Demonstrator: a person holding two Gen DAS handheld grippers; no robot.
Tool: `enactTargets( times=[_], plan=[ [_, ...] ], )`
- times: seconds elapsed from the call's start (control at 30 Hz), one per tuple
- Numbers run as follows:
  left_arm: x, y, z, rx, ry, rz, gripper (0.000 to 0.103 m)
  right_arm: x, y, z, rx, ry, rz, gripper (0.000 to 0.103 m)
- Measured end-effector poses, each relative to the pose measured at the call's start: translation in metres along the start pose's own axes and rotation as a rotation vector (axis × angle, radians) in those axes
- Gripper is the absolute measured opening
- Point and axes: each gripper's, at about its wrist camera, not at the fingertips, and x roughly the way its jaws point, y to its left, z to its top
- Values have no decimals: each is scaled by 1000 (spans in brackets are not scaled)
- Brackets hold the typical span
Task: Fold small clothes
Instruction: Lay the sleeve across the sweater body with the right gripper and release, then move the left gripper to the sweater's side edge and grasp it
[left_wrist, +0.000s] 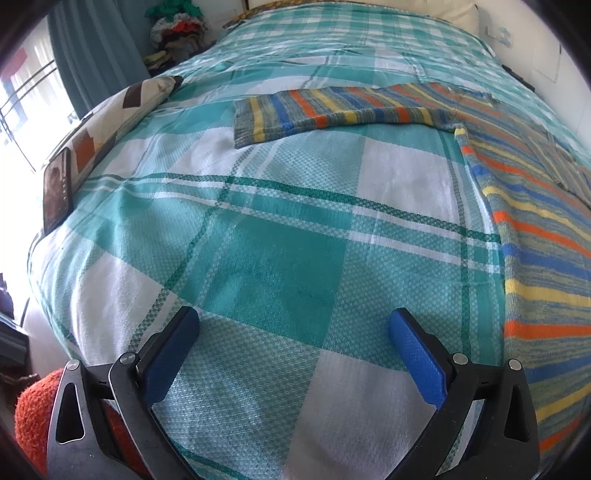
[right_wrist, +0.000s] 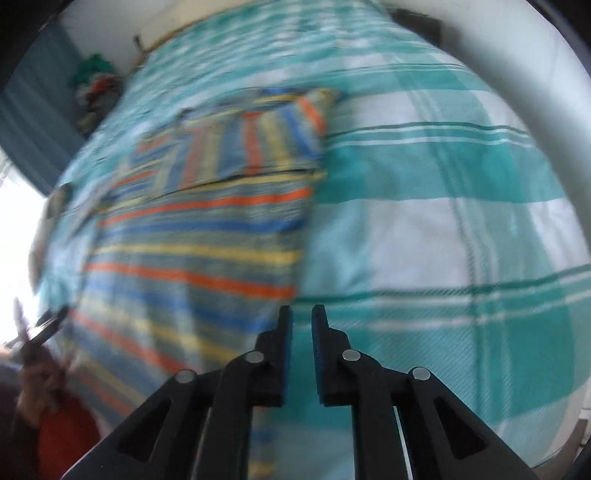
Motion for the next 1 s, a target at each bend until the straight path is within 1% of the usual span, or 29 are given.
enactTargets(
  times=[0.03, 0.07, 0.1, 0.13, 0.17, 0.2, 0.23, 0.27, 0.3, 0.33, 0.37, 0.4, 0.43, 0.47, 0.53, 0.67, 0.8, 0.9, 1.0],
  plan=[
    [0, 0, 0, -4, 2, 1, 103, 1, 9, -8, -4, 23, 59, 22],
    [0, 0, 0, -5, 3, 3, 103, 7, 16, -18, 3, 56, 111, 24],
    [-1, 0, 0, -7, 2, 6, 103, 17, 20, -32, 23, 110, 123, 26],
    [-1, -1, -1, -6, 0, 8, 103, 27, 17, -44, 52, 165, 77, 26],
    [-1, -1, -2, -3, -6, 8, 103, 37, 8, -53, 90, 207, -3, 24],
    [-2, 0, -3, 0, -13, 5, 103, 38, -2, -60, 125, 199, -56, 15],
    [-2, 0, -4, 2, -19, 0, 103, 29, -9, -65, 162, 148, -82, 10],
    [-2, 1, -5, 3, -24, -6, 103, 17, -10, -68, 171, 95, -135, 13],
    [-2, 2, -6, 3, -23, -13, 103, 3, -5, -72, 156, 35, -244, 25],
    [-1, 3, -5, 0, -21, -20, 103, -10, 1, -77, 144, -30, -298, 28],
    [0, 3, -5, -3, -18, -23, 103, -20, 6, -78, 141, -74, -302, 28],
    [1, 3, -4, -6, -14, -23, 103, -30, 15, -82, 137, -133, -290, 32],
    [1, 3, -3, -10, -12, -23, 103, -35, 23, -85, 128, -171, -285, 38],
    [1, 3, -3, -12, -12, -20, 103, -38, 32, -88, 114, -205, -283, 41],
    [2, 2, -3, -12, -14, -12, 103, -38, 51, -90, 70, -275, -274, 54],
    [2, 3, -3, -7, -6, -22, 103, -32, 68, -85, 21, -292, -205, 57],
    [1, 2, -4, 19, -1, -23, 103, -32, 82, -90, -58, -299, -219, 64],
    [-1, -1, -4, 41, 2, -17, 103, -33, 88, -93, -74, -296, -205, 64],
    [-2, 1, -4, 38, 10, -38, 103, -30, 91, -94, -92, -290, -197, 65]
  ],
)
